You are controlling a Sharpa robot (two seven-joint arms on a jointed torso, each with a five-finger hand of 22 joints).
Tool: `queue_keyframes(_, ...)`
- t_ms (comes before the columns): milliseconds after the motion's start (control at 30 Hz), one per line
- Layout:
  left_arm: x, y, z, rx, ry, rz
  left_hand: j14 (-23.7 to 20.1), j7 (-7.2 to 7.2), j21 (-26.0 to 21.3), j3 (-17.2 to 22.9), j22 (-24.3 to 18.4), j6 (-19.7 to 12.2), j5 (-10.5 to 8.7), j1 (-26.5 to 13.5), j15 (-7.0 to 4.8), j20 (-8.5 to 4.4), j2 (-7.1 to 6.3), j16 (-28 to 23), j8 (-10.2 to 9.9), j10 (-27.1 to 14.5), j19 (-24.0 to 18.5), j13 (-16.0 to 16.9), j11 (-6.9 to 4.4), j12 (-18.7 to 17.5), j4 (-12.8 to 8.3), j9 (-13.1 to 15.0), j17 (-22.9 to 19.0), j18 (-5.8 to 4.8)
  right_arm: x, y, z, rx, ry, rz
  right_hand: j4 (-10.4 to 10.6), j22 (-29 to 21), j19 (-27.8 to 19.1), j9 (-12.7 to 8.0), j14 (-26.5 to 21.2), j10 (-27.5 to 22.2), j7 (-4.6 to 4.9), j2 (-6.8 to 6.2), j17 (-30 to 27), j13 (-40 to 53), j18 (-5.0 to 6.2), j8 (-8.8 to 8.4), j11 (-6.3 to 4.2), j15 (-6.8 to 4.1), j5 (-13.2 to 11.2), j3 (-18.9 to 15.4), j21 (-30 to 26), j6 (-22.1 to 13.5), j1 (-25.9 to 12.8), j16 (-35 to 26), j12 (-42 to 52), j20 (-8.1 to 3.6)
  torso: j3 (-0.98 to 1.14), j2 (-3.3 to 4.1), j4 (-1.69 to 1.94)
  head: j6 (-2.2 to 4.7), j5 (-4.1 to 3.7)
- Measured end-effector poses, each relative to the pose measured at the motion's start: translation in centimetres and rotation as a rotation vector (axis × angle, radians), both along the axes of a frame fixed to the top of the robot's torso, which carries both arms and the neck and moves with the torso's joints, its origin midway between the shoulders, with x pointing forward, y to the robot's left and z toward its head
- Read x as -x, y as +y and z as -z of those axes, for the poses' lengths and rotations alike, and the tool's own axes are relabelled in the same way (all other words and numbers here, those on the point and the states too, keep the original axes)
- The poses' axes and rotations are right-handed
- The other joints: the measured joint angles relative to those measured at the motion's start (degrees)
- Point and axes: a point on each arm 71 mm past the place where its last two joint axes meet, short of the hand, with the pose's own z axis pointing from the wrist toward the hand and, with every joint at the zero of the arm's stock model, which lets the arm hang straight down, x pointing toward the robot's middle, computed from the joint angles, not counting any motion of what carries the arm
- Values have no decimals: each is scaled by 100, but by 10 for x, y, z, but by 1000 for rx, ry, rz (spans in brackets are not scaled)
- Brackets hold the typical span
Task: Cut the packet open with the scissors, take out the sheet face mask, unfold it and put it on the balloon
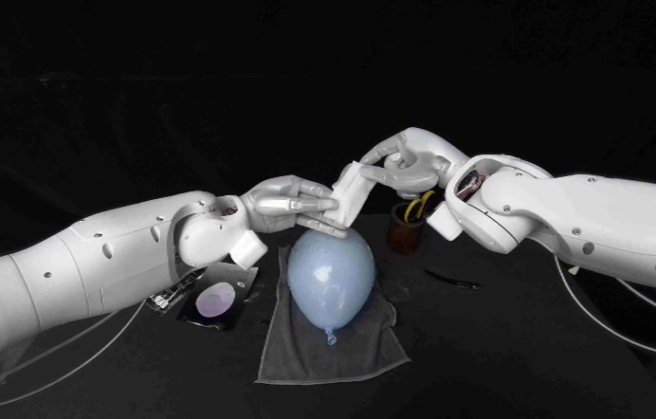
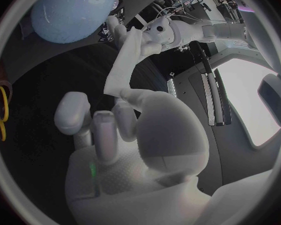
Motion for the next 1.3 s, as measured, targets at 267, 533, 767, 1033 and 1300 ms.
queue_keyframes(267, 0, 0, 0, -4, 0, -3, 247, -44, 73, 59, 34, 170, 0, 40, -102, -92, 350, 76, 133, 333, 260, 1, -122, 34, -20, 64, 97, 7, 1, 0, 0, -1, 0, -1, 0, -1, 0, 0, 0, -1, 1, 0, -2, 0, 0, 2, 1, 0, -8, 0, 0, -18, 0, -2, 0, 0, 0, -3, 0, -10, 3)
queue_keyframes(533, -1, 1, 0, -11, -9, -21, 392, -133, 112, 121, 36, 257, -3, -47, -185, -165, 461, 128, 237, 538, 371, 2, -210, 39, 42, 171, 176, 58, 0, 1, 1, -3, 7, -1, 37, -111, -116, 7, 2, -6, 88, 20, -1, 19, 89, 208, 36, 22, -11, 44, -213, -207, 20, -23, -184, 30, 1, -5, -1, -15, 16)
queue_keyframes(767, -2, 2, 0, -9, -18, -38, 401, -169, 112, 137, 30, 273, -20, -53, -194, -154, 484, 128, 282, 555, 401, 2, -228, 39, 58, 206, 192, 57, -2, -1, 2, -9, 19, 5, 145, -452, -426, 628, 21, -355, 301, -183, 2, -147, 182, -128, 240, 163, 4, -468, -772, -607, -183, -263, -1117, 158, 0, -5, -1, -6, 12)
queue_keyframes(1033, -2, 2, -1, -1, -26, -44, 248, -173, 56, 299, 5, 253, -24, -53, -126, -81, 483, 41, 303, 402, 282, 0, -177, 0, 40, 304, 219, 55, -6, -4, 4, -14, 26, 31, 311, -914, -867, 388, 31, -992, 481, -514, -370, -759, 317, -574, 408, 297, 4, -1155, -1532, -993, -276, -549, -2197, 308, -1, -5, -1, 15, 4)
queue_keyframes(1300, 0, 3, -3, 16, -42, -44, -170, -373, -33, 446, 0, 150, -24, -92, 81, -13, 444, -207, 364, -210, 150, -11, 80, 0, 2, 388, 203, 54, -13, -13, 5, -7, 28, 87, 444, -1331, -1232, 300, -133, -1515, 536, -607, -928, -1346, 435, -769, 469, 399, 4, -1490, -2227, -1107, -179, -842, -3001, 385, -3, -4, -1, 32, 6)
